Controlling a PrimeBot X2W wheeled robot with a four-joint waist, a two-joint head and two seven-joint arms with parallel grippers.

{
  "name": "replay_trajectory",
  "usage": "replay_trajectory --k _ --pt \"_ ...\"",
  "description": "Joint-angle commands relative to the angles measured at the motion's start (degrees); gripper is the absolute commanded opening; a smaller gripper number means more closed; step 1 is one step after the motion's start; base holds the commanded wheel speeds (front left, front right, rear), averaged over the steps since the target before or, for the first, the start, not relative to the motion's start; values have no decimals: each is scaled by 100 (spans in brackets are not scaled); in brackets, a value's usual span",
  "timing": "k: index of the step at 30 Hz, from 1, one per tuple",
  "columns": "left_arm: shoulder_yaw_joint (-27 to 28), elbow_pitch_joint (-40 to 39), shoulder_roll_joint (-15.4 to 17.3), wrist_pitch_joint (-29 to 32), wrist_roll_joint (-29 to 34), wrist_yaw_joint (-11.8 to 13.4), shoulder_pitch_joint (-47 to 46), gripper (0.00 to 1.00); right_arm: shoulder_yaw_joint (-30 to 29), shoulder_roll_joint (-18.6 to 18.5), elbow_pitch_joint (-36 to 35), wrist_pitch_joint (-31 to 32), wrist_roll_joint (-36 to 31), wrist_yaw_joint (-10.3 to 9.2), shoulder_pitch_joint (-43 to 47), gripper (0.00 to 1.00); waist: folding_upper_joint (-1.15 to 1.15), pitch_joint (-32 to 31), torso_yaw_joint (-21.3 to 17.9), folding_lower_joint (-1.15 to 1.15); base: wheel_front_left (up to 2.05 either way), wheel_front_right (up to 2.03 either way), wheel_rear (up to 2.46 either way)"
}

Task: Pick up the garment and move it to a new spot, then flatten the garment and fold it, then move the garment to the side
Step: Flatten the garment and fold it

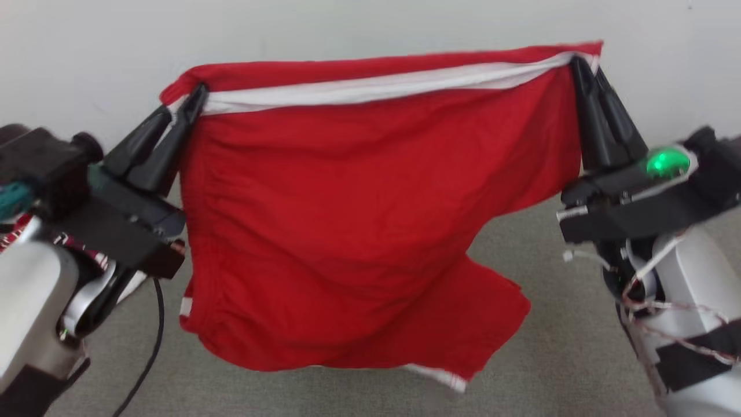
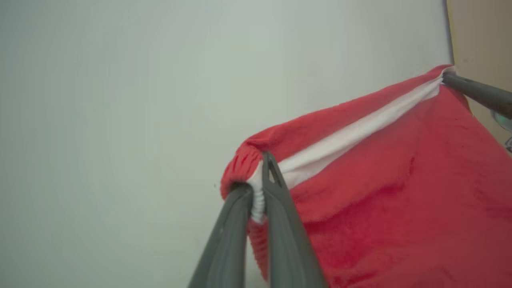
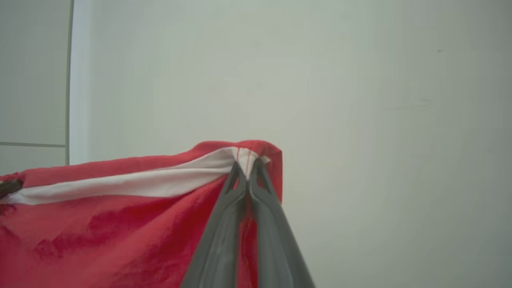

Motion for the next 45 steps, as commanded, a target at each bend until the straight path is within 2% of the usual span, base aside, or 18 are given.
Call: replay_trajectory --k 1,6,12,17,22,28,35,42,45 --pt "-153 82 -20 58 -85 13 -234 0 92 -108 73 98 -28 18 -234 0 0 418 -83 1 0 0 0" --pt "-882 856 -231 258 -349 12 -1295 0 385 -230 629 187 -107 18 -1384 0 0 1384 -158 1 0 0 0" --pt "-1300 2038 -473 -186 -189 13 -2944 0 456 -204 1808 -69 -457 19 -3145 0 0 2416 -422 1 0 0 0" --pt "-1515 2801 -596 -697 237 13 -4272 0 181 -150 2636 -383 -1002 13 -4452 0 0 2856 -706 1 0 0 0" --pt "-1575 2925 -740 -803 359 13 -4782 0 -60 -128 2785 -440 -1274 13 -4975 0 0 3172 -866 1 0 0 0" --pt "-1539 2716 -840 -809 337 12 -3883 0 123 -137 2454 -436 -1178 13 -4000 0 0 3281 -938 1 0 0 0" --pt "-1128 2591 -1378 -812 59 12 -1568 0 212 -263 1977 -437 -847 14 -1646 0 0 3101 -859 1 0 0 0" --pt "-624 2463 -1942 -806 -75 12 392 0 -295 -172 1734 -439 -734 13 314 0 0 2500 -785 1 0 0 0" --pt "-320 2280 -2212 -807 7 12 1246 0 -606 -19 1694 -439 -701 12 1162 0 0 1977 -730 1 0 0 0"
